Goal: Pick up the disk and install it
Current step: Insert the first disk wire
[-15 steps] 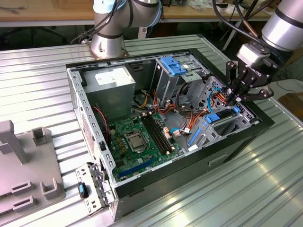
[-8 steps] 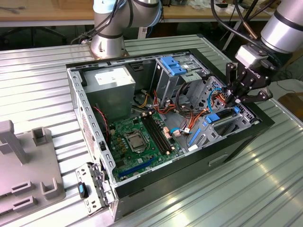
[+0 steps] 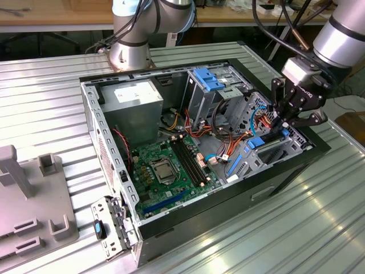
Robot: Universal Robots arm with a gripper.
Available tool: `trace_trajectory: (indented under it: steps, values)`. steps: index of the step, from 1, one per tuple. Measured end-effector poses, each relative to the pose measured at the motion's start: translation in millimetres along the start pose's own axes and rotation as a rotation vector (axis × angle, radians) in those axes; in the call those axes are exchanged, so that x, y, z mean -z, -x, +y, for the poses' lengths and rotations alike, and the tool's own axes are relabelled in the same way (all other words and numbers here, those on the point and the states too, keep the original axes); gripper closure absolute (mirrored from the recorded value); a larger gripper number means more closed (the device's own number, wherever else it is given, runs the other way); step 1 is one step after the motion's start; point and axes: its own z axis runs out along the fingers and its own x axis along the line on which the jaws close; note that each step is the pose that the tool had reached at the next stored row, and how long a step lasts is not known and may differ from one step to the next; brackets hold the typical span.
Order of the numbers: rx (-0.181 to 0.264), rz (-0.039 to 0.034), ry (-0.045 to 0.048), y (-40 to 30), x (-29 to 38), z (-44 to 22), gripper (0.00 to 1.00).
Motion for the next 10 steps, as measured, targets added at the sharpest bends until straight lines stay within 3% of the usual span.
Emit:
trace_trajectory:
  steps: [10]
  values:
    - [0.041, -0.0007, 0.0002, -2.5, 0.3, 0.3, 0.83]
